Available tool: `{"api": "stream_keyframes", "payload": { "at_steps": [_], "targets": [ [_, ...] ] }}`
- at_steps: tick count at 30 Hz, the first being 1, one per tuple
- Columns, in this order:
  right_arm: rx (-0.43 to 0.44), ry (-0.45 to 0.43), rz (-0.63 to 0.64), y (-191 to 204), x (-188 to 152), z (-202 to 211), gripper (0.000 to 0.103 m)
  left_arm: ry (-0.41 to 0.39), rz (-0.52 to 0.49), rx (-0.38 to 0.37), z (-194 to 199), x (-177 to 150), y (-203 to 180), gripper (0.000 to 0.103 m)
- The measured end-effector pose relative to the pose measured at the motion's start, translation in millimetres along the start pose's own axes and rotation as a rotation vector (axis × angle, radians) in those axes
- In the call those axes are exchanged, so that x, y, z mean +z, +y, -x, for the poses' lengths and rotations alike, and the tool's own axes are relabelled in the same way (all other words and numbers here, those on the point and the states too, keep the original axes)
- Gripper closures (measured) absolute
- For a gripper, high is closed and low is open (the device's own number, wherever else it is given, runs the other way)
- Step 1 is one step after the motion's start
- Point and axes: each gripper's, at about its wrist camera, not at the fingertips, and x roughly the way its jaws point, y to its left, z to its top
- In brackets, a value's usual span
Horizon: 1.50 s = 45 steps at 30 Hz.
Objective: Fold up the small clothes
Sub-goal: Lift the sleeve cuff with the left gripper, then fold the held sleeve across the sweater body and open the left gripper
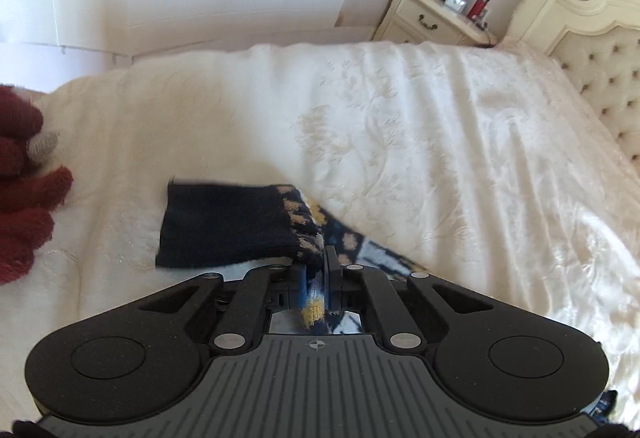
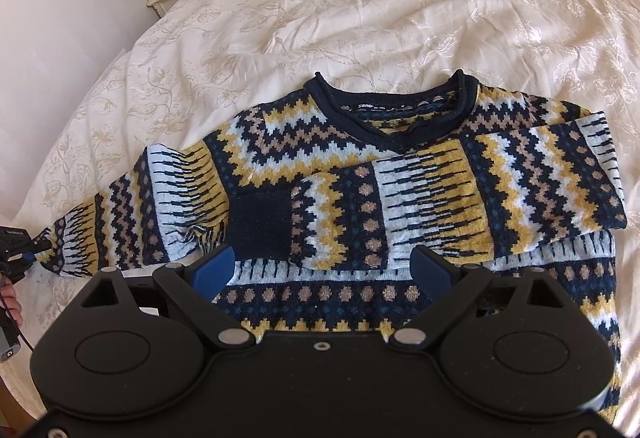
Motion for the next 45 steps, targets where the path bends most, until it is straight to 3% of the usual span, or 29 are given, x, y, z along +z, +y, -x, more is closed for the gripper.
{"api": "stream_keyframes", "payload": {
  "at_steps": [9,14,19,25,32,35,40,45],
  "targets": [
    [0.045,0.01,-0.007,-28.4,-11.4,14.0,0.008,-0.181,-0.276,-0.162,111.1,2.8,-100.3,0.097],
    [0.065,-0.006,-0.034,-54.9,-17.6,31.4,0.008,-0.224,-0.392,-0.26,144.9,-19.7,-170.0,0.097],
    [0.061,-0.025,-0.078,-91.6,-25.6,50.4,0.008,-0.198,-0.499,-0.338,146.7,-60.7,-234.6,0.096],
    [0.039,-0.03,-0.135,-135.2,-36.1,66.7,0.008,-0.059,-0.581,-0.406,115.7,-137.0,-305.9,0.096],
    [0.021,-0.03,-0.164,-173.7,-45.3,79.9,0.008,0.08,-0.749,-0.417,80.0,-239.0,-372.9,0.092],
    [0.019,-0.025,-0.159,-183.9,-46.6,82.4,0.008,0.108,-0.801,-0.425,80.5,-267.8,-385.3,0.076],
    [0.018,-0.011,-0.143,-190.6,-45.6,81.1,0.008,0.099,-0.866,-0.439,96.3,-290.9,-391.5,0.073],
    [0.015,-0.008,-0.139,-188.8,-39.2,74.0,0.008,0.082,-0.93,-0.403,100.0,-290.6,-360.8,0.065]
  ]
}}
